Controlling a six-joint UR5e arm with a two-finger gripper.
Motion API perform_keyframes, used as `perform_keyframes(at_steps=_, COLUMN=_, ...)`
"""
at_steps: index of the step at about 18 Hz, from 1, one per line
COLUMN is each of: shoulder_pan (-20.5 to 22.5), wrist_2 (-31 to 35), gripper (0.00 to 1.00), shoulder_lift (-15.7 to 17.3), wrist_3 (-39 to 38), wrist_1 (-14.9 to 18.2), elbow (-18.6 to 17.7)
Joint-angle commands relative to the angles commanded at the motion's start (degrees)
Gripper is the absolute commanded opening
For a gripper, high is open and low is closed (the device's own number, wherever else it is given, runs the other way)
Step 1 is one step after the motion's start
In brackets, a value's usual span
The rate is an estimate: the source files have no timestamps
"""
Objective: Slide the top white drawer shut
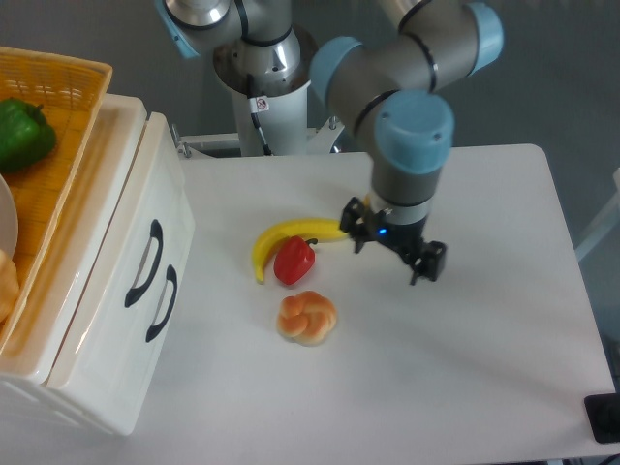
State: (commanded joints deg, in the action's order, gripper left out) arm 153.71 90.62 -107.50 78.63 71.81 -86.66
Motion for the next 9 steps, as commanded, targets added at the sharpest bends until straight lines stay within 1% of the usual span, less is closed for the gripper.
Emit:
perform_keyframes(at_steps=1, shoulder_pan=1.3, wrist_2=0.0, gripper=1.0, shoulder_lift=0.9, wrist_3=2.1, wrist_1=0.3, elbow=-0.1)
perform_keyframes(at_steps=3, shoulder_pan=4.0, wrist_2=-0.1, gripper=1.0, shoulder_lift=1.2, wrist_3=5.1, wrist_1=1.8, elbow=-0.1)
perform_keyframes(at_steps=6, shoulder_pan=7.4, wrist_2=-0.2, gripper=1.0, shoulder_lift=1.9, wrist_3=9.5, wrist_1=3.2, elbow=-0.1)
perform_keyframes(at_steps=9, shoulder_pan=11.3, wrist_2=-0.4, gripper=1.0, shoulder_lift=2.6, wrist_3=15.7, wrist_1=4.0, elbow=-0.1)
